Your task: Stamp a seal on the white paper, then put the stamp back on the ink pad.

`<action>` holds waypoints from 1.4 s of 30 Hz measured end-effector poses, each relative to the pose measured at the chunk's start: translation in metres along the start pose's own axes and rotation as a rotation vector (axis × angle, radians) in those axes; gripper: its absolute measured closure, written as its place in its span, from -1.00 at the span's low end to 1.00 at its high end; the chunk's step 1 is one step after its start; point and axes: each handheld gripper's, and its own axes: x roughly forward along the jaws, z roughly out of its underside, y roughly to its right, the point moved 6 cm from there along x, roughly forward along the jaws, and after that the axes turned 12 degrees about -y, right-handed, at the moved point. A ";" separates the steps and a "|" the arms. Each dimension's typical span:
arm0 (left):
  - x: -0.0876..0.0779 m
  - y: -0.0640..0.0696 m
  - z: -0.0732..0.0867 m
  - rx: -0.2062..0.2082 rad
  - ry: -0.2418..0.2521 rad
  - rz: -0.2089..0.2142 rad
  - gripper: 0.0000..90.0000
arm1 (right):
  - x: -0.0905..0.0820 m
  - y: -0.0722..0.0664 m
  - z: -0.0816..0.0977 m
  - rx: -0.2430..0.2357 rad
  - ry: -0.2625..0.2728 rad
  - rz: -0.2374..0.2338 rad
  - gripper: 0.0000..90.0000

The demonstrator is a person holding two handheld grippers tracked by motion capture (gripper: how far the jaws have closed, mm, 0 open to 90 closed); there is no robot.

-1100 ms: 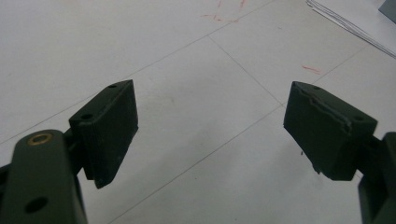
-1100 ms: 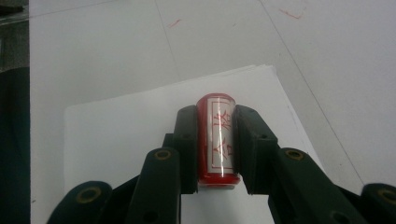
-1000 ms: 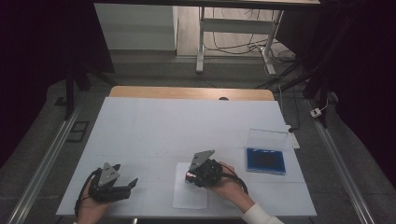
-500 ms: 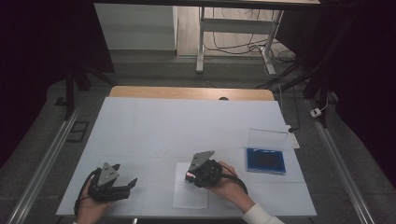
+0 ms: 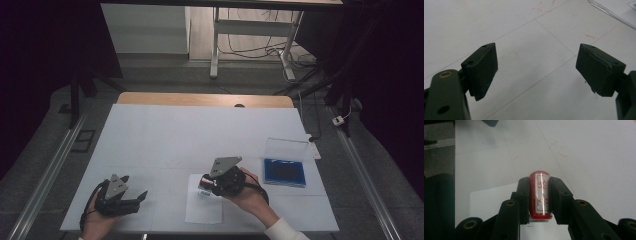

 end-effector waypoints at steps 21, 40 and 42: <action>-0.001 0.000 0.000 -0.002 0.004 -0.007 -0.60 | -0.039 0.029 0.014 0.069 0.065 0.059 0.55; -0.002 -0.001 0.000 -0.004 0.010 -0.006 -0.60 | -0.080 0.078 0.062 0.241 0.052 0.170 0.55; -0.002 -0.001 0.000 -0.004 0.011 -0.006 -0.60 | -0.083 0.084 0.070 0.264 0.050 0.183 0.55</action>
